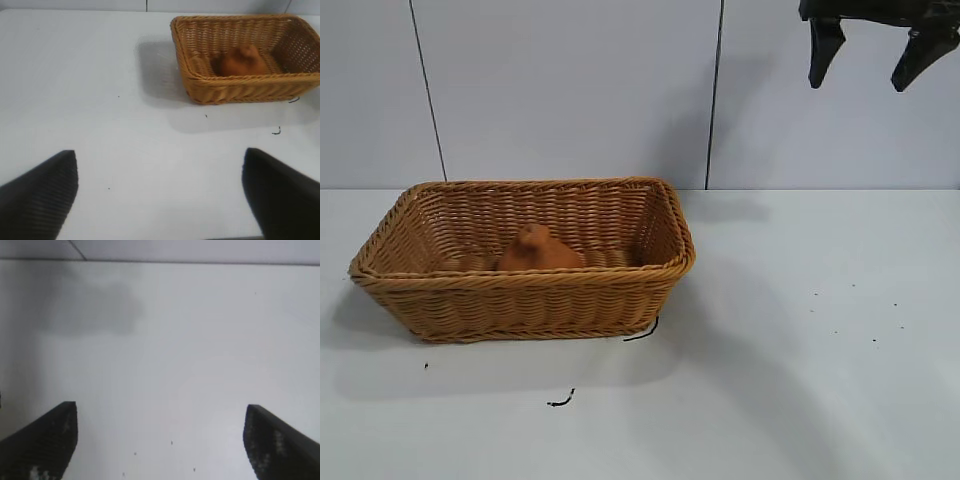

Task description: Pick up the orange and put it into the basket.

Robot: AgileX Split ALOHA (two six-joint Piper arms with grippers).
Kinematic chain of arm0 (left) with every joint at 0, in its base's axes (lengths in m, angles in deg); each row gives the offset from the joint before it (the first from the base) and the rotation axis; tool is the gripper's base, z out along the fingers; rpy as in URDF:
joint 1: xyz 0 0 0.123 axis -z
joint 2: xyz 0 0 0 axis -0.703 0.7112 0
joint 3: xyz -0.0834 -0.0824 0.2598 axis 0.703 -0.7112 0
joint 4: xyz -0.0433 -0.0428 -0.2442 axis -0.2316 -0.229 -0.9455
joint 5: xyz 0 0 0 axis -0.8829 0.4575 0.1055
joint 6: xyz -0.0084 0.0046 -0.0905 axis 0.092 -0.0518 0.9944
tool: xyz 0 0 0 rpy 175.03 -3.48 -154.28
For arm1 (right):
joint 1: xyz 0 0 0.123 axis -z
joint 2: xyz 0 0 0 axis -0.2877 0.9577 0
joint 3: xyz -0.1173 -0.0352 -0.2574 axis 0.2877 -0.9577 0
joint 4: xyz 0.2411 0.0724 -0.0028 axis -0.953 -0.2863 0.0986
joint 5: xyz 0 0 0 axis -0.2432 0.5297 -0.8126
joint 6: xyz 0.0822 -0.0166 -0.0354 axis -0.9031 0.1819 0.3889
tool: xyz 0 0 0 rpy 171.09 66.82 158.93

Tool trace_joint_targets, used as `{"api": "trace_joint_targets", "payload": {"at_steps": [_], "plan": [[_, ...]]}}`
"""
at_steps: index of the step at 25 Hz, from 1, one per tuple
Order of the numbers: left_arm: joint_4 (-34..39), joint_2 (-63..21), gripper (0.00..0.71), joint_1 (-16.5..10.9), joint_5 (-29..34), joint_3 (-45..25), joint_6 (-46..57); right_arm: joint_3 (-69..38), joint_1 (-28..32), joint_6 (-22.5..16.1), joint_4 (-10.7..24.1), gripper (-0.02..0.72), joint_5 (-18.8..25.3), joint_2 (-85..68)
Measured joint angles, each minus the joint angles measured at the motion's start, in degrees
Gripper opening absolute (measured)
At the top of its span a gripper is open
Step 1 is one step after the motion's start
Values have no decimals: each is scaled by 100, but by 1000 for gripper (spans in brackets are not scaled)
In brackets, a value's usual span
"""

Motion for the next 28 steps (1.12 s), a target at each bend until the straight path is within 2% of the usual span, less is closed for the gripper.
{"api": "trace_joint_targets", "payload": {"at_steps": [10,14,17,24,28], "plan": [[0,0,639,0,0,0,0,-4204,0,123,-35,634,8,-3268],[0,0,639,0,0,0,0,-5576,0,130,-35,634,-3,-4585],[0,0,639,0,0,0,0,-6601,0,188,-35,634,-214,-5470],[0,0,639,0,0,0,0,-8378,0,252,-35,634,-811,-7652],[0,0,639,0,0,0,0,-8580,0,263,-60,634,-1064,-8909]]}}
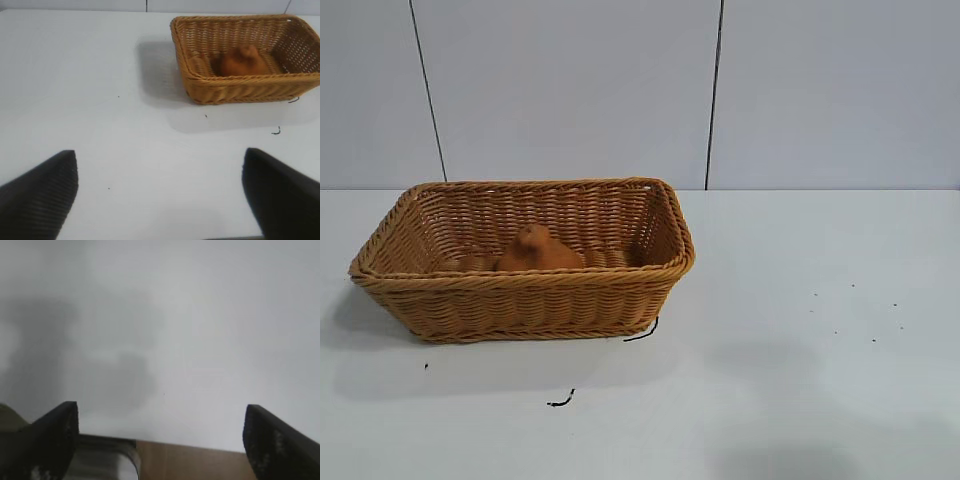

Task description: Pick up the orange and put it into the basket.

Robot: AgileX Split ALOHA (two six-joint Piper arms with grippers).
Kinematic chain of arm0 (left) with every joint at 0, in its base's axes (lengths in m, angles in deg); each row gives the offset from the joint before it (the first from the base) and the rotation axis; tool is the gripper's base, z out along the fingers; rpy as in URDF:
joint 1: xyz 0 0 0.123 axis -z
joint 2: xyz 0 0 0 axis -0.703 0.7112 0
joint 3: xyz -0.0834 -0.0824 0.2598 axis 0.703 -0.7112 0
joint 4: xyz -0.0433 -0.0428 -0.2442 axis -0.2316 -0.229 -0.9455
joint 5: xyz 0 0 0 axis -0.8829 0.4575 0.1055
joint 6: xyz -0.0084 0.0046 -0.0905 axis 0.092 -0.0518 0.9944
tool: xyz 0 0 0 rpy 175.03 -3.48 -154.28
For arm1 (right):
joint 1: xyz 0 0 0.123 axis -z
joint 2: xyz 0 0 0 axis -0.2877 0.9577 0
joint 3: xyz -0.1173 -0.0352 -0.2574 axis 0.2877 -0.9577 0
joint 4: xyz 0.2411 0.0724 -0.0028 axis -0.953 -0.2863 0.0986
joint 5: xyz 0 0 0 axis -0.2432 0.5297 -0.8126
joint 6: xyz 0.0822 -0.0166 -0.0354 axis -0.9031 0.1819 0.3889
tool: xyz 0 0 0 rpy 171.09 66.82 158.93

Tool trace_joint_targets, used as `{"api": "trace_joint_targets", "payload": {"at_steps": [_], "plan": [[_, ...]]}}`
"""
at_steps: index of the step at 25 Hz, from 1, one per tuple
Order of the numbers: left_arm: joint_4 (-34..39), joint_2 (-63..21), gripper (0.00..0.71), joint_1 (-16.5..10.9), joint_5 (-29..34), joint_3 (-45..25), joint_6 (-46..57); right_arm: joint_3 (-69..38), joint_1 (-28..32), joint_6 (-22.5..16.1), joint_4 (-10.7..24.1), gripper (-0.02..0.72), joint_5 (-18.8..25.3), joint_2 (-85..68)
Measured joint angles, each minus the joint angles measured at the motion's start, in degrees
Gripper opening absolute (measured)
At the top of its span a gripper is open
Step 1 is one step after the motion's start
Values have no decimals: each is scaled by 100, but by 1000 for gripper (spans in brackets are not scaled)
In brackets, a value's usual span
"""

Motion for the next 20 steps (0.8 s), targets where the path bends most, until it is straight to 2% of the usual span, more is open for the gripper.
{"api": "trace_joint_targets", "payload": {"at_steps": [12,20], "plan": [[0,0,639,0,5,0,0,-16,0,32,0,634,-18,-2676],[0,0,639,0,5,0,0,-23,0,36,0,634,-12,-2909]]}}
